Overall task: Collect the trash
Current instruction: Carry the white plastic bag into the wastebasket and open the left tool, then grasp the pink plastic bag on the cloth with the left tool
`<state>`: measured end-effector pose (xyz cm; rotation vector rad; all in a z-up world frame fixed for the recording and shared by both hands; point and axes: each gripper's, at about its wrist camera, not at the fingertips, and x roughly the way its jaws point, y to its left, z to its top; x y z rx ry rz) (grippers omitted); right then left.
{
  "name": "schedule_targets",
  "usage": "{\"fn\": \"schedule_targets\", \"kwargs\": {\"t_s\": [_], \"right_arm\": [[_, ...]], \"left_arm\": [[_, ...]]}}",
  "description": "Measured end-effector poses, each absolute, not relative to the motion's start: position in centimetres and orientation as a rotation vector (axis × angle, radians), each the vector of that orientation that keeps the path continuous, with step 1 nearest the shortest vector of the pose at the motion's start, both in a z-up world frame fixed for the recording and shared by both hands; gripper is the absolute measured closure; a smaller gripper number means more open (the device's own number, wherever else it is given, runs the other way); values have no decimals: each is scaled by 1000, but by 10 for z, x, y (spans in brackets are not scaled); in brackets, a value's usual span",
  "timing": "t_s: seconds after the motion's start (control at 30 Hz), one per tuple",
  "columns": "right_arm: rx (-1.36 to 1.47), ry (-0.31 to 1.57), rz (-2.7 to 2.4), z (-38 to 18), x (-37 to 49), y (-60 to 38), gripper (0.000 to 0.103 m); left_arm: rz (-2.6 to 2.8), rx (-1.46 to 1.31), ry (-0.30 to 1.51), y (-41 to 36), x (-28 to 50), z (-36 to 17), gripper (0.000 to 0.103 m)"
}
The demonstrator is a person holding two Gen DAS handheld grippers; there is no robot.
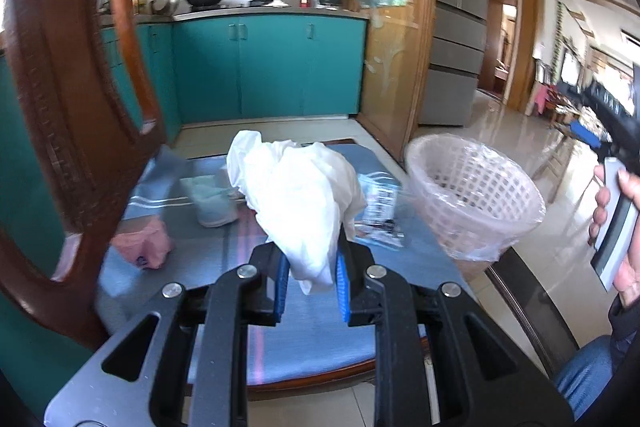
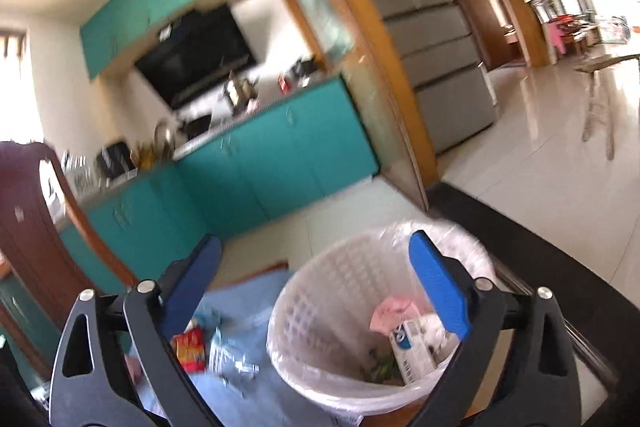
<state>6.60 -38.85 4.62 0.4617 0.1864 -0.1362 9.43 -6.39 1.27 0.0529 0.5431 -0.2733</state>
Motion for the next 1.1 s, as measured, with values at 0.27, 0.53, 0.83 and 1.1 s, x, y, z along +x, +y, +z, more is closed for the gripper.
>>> {"fn": "schedule_targets", "kwargs": {"t_s": [0.27,0.53,0.83,1.1], "right_arm": [[516,156,-223,40,56,-412,9],[516,165,-317,39,57,-420,9],[481,236,-245,34,72,-399,9],[362,315,-90,36,87,-330,9]], "left_arm": [[-489,77,554,-165,110,29,83],[-570,109,536,-292,168,35,12],[-307,137,577,-190,146,15,5],[-62,85,549,-53,103,27,4]]}}
